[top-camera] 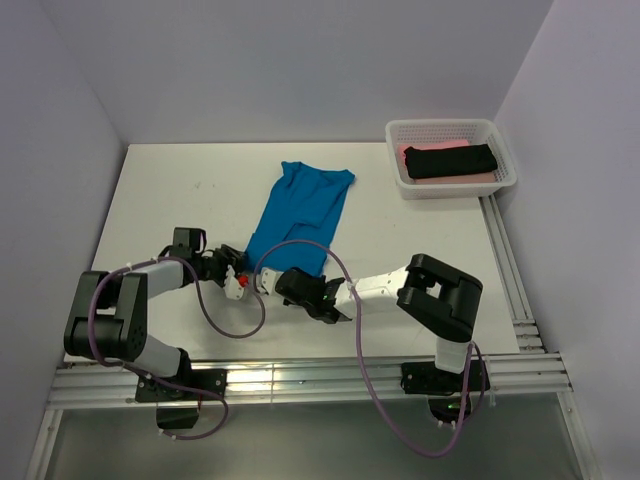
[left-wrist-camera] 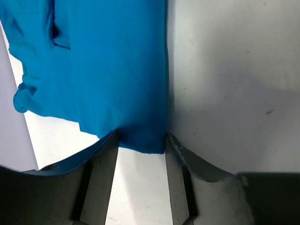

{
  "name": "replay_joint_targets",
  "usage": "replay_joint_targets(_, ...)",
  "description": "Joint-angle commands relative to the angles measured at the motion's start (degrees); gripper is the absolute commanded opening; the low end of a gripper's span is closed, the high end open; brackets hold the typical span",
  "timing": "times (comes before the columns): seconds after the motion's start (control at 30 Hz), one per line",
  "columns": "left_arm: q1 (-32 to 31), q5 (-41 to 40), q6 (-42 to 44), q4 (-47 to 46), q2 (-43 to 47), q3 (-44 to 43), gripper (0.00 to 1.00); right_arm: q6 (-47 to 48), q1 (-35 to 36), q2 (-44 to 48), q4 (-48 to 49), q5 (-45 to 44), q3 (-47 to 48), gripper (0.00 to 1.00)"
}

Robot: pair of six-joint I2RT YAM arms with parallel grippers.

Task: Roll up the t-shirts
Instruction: Roll the tshirt

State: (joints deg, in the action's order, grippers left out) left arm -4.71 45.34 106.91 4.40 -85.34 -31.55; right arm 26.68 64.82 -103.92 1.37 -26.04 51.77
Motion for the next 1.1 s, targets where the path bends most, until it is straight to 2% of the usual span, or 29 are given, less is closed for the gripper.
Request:
replay_joint_targets(0.0, -0.2, -0.3, 0.9, -1.4, -1.4, 0.0, 0.5, -1.5, -0.8, 0.8, -3.9, 3.1, 0.4, 0.0)
replay_joint_targets(0.1, -0.2, -0.5, 1.0, -2.0, -2.1, -0.4, 0.44, -1.6, -0.9, 1.3, -3.8, 3.5, 0.4, 0.0)
replay_joint_targets(0.2, -0.3, -1.0, 1.4, -1.5, -2.9, -0.9, 0.33, -1.6, -1.1, 1.5, -3.9, 3.8, 0.3, 0.0)
replay_joint_targets(0.3, -0.6, -1.7, 1.1, -1.0, -2.9, -1.4, 0.08, -1.8, -1.3, 1.5, -4.4, 4.2, 0.6, 0.0)
replay_joint_targets(0.37, -0.7, -1.9, 1.5, -0.3, -2.6, -1.5, 0.01, -1.9, -1.3, 1.5, -4.8, 4.7, 0.7, 0.0)
replay_joint_targets(0.67, -0.7, -0.8, 4.4, 14.0, 1.7, -3.9, 0.0, -5.4, -0.6, 6.1, -6.3, 10.7, 0.1, 0.0)
replay_joint_targets(0.83, -0.3, -0.8, 6.8, 20.5, 6.9, -3.1, 0.0, -8.7, 1.4, 7.6, -8.7, 12.2, 0.4, 0.0)
replay_joint_targets(1.07, -0.2, -1.5, 9.2, 33.0, 12.5, -4.6, 0.0, -14.4, 4.4, 9.4, -12.0, 19.5, 0.8, 0.0)
